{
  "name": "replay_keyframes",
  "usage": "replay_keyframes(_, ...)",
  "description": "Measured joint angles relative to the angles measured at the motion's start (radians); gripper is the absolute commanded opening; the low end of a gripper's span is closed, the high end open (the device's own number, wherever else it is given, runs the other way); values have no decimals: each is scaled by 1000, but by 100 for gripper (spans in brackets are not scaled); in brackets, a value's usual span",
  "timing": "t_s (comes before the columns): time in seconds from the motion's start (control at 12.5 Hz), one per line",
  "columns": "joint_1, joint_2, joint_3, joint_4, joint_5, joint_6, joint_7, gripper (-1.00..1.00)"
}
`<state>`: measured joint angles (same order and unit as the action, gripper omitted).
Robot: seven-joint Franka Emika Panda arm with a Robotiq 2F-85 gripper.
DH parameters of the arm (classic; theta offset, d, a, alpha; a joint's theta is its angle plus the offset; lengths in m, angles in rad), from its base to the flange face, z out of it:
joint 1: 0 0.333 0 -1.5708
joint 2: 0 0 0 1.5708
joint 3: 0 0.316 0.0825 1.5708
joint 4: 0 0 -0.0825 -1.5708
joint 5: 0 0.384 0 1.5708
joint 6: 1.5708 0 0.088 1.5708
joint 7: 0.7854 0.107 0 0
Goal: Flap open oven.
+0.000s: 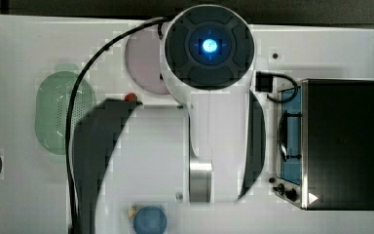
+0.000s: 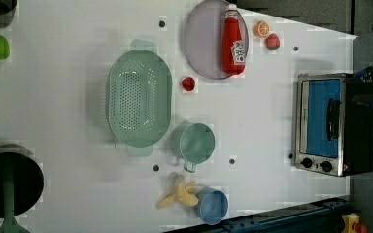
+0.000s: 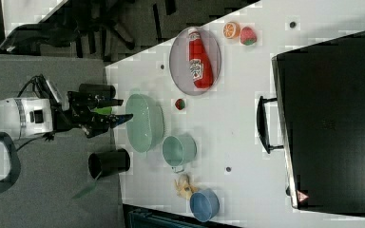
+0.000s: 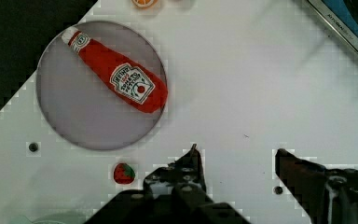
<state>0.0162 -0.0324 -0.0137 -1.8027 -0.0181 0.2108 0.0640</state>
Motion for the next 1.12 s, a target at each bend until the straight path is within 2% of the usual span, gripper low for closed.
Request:
replay_keyframes(0.24,-19,-270,-21,-256,14,-161,18,99)
replay_keyframes(0.4,-37,-364,-28,-256,16,-167,18,100)
replay_keyframes(0.48,-37,-381,-34,-232,16,-159,18,89)
replay_keyframes(0.64,-41,-389,-36,-199,18,-149,18,38)
replay_keyframes(0.96,-39,-360,-36,-211,18,-149,18,-56)
replay_keyframes(1.04,-41,-347,-34,-223,16,-146,18,-65)
replay_keyframes(1.12,-41,-333,-35,-232,14,-147,19,-65)
